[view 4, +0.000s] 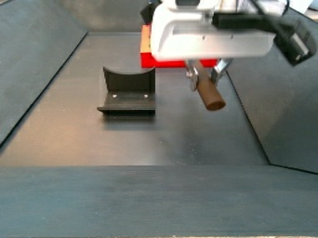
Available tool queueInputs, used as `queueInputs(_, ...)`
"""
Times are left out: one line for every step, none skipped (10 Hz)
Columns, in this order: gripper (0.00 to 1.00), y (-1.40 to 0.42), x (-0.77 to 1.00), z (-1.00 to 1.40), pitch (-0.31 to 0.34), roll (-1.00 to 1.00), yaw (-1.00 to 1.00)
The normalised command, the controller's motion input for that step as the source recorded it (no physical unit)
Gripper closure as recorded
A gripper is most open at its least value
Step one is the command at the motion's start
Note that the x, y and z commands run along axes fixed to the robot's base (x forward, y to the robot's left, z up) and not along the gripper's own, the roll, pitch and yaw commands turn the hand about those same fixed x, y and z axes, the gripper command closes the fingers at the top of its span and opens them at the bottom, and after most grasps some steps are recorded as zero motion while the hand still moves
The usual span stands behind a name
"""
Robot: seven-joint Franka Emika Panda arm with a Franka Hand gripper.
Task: Pick up the oval object. Move up. Place the oval object on the fixture. Regrasp the oval object. Move to above the board. Insert the oval object.
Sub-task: Place the oval object on the fixture.
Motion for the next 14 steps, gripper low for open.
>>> queueInputs(1.0,0.0,-0.03,1.0,0.037,0.05,-0.02)
queueInputs(1.0,0.0,-0.03,1.0,0.043,0.07,-0.02)
queueInputs(1.0,0.0,-0.03,1.0,0.049,0.08,-0.02)
queueInputs(1.0,0.0,-0.04,1.0,0.055,0.09,-0.01)
queueInputs(1.0,0.01,-0.03,0.89,0.059,0.1,0.0)
queueInputs(1.0,0.0,-0.03,0.75,0.066,0.11,0.01)
queueInputs(1.0,0.0,-0.02,0.55,0.077,0.11,0.02)
queueInputs(1.0,0.0,-0.01,0.45,0.08,0.1,0.02)
queueInputs(1.0,0.01,0.0,0.2,0.096,0.1,0.04)
queueInputs(1.0,-0.63,1.0,-0.05,0.471,0.02,-0.63)
queueInputs(1.0,-0.62,1.0,-0.1,0.463,0.02,-0.6)
queueInputs(1.0,-0.54,1.0,-0.08,0.404,0.01,-0.45)
queueInputs(1.0,-0.45,1.0,-0.05,0.31,-0.02,-0.25)
queueInputs(1.0,-0.42,1.0,-0.06,0.235,-0.03,-0.16)
